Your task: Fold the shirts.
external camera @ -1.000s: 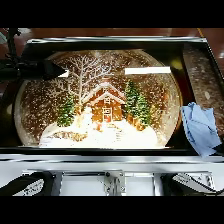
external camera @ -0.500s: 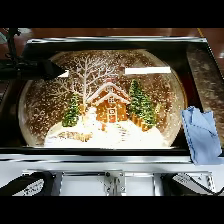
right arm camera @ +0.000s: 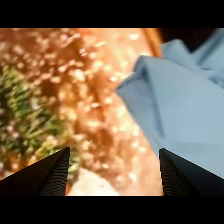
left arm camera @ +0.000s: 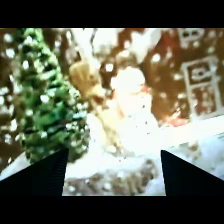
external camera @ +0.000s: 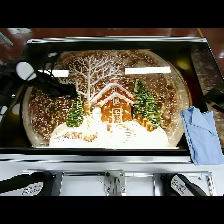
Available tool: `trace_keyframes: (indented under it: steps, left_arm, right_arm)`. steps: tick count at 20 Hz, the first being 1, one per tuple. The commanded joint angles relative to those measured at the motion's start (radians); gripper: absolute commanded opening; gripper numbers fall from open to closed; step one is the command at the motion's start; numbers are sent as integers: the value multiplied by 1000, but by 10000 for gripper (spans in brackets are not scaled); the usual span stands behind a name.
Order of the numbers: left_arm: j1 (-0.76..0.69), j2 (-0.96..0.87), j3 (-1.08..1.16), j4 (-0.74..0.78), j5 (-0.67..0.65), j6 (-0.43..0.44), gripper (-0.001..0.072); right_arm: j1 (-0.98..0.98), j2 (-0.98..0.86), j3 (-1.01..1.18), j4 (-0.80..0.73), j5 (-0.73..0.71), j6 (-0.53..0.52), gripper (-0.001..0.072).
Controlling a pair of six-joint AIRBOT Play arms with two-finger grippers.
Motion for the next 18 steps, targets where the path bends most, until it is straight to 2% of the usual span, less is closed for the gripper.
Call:
trace_keyframes:
  steps: [1, 6, 18]
  left_arm:
    - [-47, -69, 1, 102, -81, -38, 707]
    - [-32, -71, 1, 103, -75, -38, 707]
    - [-32, -71, 1, 102, -75, -38, 707]
  right_arm:
    - [277, -54, 11, -128, 48, 119, 669]
    - [361, -72, 11, -110, 84, 130, 669]
    - [362, -72, 11, -90, 83, 130, 669]
